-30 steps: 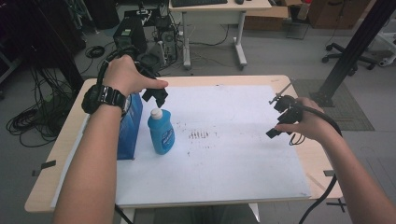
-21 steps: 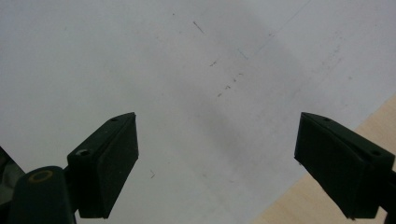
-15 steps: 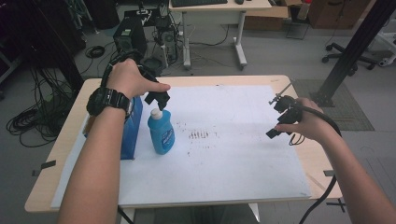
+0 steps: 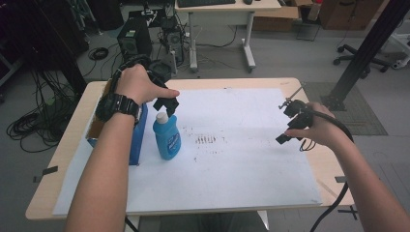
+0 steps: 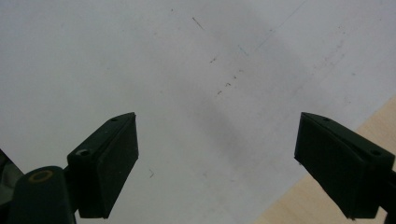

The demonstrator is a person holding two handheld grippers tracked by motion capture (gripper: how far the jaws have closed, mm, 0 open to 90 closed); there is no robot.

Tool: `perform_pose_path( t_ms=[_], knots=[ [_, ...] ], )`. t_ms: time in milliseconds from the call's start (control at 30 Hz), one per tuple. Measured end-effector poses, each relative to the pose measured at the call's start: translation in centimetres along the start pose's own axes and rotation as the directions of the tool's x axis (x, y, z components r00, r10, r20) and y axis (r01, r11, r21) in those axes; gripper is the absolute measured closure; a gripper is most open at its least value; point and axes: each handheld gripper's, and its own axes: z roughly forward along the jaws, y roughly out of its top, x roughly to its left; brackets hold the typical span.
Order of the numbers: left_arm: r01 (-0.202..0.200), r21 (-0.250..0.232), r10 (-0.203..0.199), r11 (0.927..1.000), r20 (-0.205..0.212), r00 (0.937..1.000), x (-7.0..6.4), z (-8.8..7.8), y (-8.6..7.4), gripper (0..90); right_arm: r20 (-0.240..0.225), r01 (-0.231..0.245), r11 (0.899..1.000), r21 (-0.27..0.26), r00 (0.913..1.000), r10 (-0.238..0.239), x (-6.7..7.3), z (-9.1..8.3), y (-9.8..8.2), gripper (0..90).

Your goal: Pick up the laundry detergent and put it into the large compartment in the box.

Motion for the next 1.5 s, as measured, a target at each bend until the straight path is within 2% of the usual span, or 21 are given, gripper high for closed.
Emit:
perform_pose_path(
  t_ms=[1500],
  knots=[
    [-0.015, 0.059, 0.013, 0.9982, 0.028, 0.9995, -0.8, 3.4, 0.4, 12.0, -0.010, -0.010, 1.000, 0.014, 0.9999, 0.010, -0.3, 0.8, -0.3, 13.3]
  ],
)
